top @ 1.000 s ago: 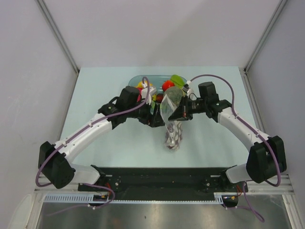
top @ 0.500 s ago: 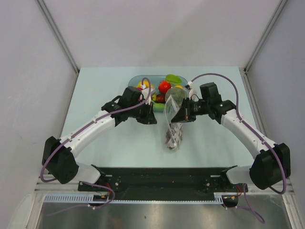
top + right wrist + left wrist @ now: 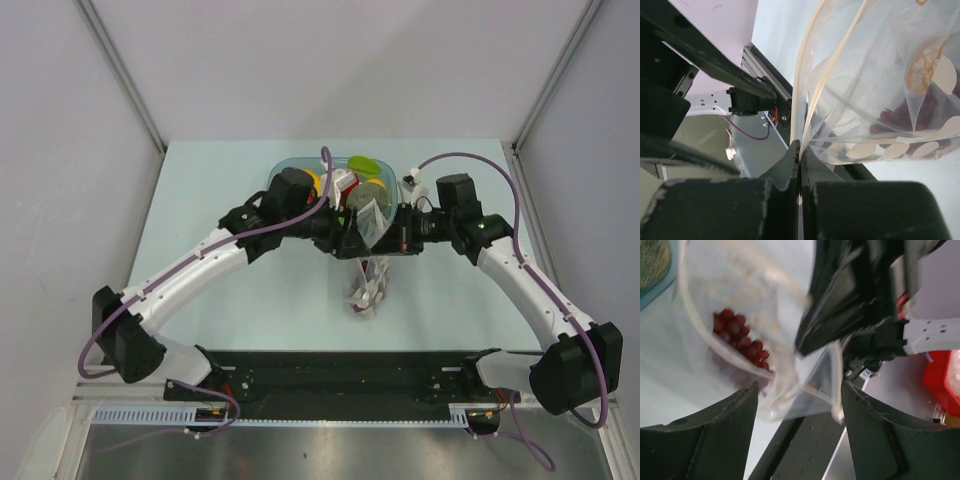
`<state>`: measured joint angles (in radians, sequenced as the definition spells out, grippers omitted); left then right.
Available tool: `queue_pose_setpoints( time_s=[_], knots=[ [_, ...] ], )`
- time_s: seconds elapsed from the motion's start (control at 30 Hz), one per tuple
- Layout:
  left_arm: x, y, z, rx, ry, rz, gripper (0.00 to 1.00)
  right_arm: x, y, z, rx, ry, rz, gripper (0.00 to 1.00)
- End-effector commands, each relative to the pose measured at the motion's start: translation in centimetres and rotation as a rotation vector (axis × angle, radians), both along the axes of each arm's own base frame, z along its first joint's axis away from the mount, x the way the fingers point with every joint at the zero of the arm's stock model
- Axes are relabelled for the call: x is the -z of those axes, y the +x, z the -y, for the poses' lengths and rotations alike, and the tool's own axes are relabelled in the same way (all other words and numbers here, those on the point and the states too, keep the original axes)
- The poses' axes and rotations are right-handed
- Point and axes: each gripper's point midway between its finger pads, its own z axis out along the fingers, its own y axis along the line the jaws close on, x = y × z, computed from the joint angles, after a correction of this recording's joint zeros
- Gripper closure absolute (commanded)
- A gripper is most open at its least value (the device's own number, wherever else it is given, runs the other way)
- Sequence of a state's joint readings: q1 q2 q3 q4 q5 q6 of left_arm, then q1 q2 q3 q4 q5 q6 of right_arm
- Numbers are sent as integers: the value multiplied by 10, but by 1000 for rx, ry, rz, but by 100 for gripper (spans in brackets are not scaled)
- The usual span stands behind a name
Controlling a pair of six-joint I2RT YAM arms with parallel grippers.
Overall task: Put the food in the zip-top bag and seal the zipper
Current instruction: Open the zipper of the food storage bag.
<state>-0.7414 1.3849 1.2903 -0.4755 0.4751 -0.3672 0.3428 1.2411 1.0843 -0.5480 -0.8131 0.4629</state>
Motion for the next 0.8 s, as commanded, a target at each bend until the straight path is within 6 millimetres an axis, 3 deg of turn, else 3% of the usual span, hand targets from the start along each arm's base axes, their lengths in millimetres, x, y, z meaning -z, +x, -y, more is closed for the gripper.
queue_pose_setpoints(
  time_s=[0.0, 0.1, 0.17, 0.27, 0.6, 0.77],
  knots=[
    [-15, 22, 25, -60, -19, 17, 33, -25, -8, -9, -29, 65, 69, 100],
    [1, 30, 27, -89, 48, 24, 36, -29, -10, -9, -28, 61, 101, 100],
    [18, 36, 20, -126, 119, 17, 40, -28, -10, -7, -26, 53, 107, 100],
    [24, 41, 7, -142, 175, 51, 39, -28, -11, -3, -18, 34, 118, 100],
    [12, 30, -11, -106, 173, 138, 33, -24, -11, -5, -11, 36, 120, 100],
    [-26, 17, -8, -46, 58, 239, 30, -23, -8, -6, -3, 38, 119, 100]
  ],
)
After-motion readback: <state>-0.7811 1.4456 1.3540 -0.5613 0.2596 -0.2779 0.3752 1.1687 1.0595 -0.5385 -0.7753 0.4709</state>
